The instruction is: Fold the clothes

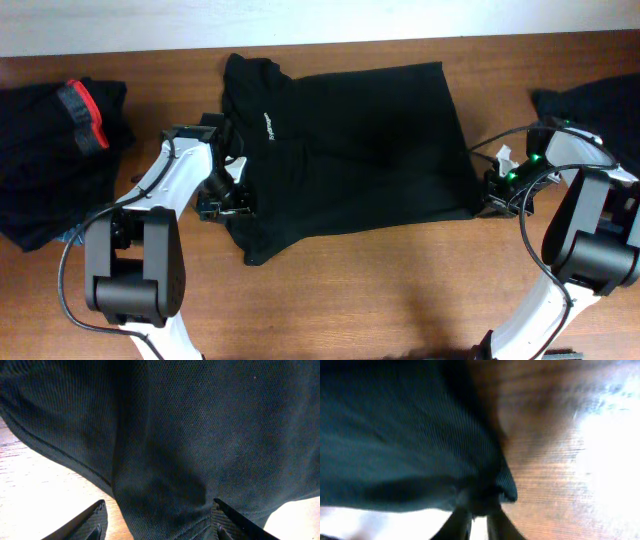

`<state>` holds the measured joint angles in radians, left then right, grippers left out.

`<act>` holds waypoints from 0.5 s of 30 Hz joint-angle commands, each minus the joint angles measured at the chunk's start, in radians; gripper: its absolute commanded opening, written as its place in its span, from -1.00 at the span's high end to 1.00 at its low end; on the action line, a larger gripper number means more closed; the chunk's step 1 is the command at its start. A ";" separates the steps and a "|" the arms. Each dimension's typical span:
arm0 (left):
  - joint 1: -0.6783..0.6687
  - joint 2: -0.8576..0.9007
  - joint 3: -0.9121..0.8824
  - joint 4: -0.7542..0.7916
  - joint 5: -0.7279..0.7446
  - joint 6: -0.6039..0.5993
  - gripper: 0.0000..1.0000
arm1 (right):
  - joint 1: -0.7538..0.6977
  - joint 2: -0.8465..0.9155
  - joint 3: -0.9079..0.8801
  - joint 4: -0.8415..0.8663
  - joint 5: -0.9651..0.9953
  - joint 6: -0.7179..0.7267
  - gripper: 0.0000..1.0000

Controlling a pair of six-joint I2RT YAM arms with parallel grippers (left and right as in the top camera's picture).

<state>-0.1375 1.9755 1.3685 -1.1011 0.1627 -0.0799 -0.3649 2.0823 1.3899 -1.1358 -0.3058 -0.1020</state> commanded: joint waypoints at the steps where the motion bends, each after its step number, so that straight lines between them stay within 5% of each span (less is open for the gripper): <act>1: 0.001 0.006 0.000 0.002 -0.006 -0.006 -0.32 | 0.006 -0.027 -0.006 0.005 -0.009 0.006 0.92; 15: 0.001 0.006 0.000 -0.009 -0.003 -0.006 -0.32 | 0.006 -0.119 0.003 -0.084 -0.009 0.002 0.92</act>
<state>-0.1375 1.9755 1.3685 -1.1095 0.1631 -0.0799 -0.3649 2.0495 1.3899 -1.2144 -0.3088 -0.1013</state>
